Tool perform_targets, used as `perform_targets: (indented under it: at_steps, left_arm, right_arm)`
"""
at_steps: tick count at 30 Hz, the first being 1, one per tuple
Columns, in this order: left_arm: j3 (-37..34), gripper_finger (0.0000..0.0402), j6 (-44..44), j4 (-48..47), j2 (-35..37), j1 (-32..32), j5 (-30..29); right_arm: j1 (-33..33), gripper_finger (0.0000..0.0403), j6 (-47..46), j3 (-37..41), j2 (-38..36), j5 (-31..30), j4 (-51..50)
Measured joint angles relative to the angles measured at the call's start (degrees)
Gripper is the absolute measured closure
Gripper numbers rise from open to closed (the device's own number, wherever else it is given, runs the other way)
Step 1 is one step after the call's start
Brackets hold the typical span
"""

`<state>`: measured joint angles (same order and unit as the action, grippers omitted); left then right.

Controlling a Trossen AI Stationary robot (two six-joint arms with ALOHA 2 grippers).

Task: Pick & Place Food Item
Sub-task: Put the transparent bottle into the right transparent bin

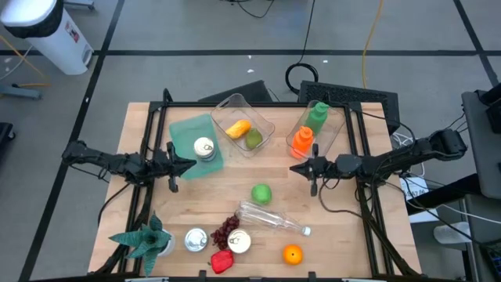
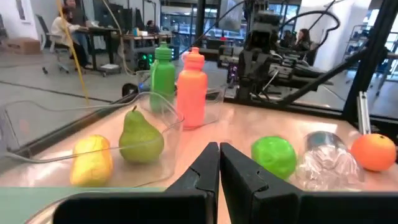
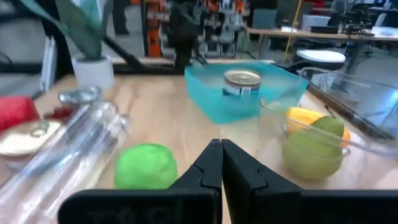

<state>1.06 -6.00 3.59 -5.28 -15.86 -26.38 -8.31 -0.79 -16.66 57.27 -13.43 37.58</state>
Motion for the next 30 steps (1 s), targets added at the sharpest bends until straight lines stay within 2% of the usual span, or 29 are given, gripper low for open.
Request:
perform_targets:
  at_steps: [2, 4, 8, 11, 18, 23, 26, 30]
  left_arm:
    - [0.0, 0.0382, 1.3, 0.6, 0.0, 0.0, -1.5]
    - [-0.1, 0.0382, 3.2, 2.3, 0.0, 0.0, -4.1]
    - [-0.1, 0.0382, 7.7, 3.8, 0.0, 0.0, -5.7]
    - [-0.1, 0.0382, 8.5, 2.3, 0.0, 0.0, -5.7]
    - [-0.1, 0.0382, 8.4, 0.9, 0.0, 0.0, -5.7]
    - [-0.1, 0.0382, 8.4, 0.9, 0.0, 0.0, -5.7]
    - [-0.1, 0.0382, 8.3, 0.9, 0.0, 0.0, -5.7]
    - [-0.1, 0.0382, 7.0, 0.9, 0.0, 0.0, -5.7]
  right_arm:
    - [-1.1, 0.0403, 0.3, -5.2, -0.2, -1.4, -10.1]
    - [-2.2, 0.0403, -1.0, -12.6, -0.2, -1.5, -24.5]
    - [-7.3, 0.0403, -8.3, -28.2, 2.4, -1.0, -53.5]
    - [-13.1, 0.0403, -15.7, -38.2, 6.2, -0.1, -66.8]
    - [-24.8, 0.0403, -37.2, -51.8, 17.5, -0.9, -81.7]
    - [-30.0, 0.0400, -48.5, -54.5, 24.0, -1.3, -89.3]
    - [-31.9, 0.0374, -53.7, -54.0, 27.0, 1.3, -90.4]
    - [-33.2, 0.0309, -55.3, -52.3, 30.3, 4.8, -89.1]
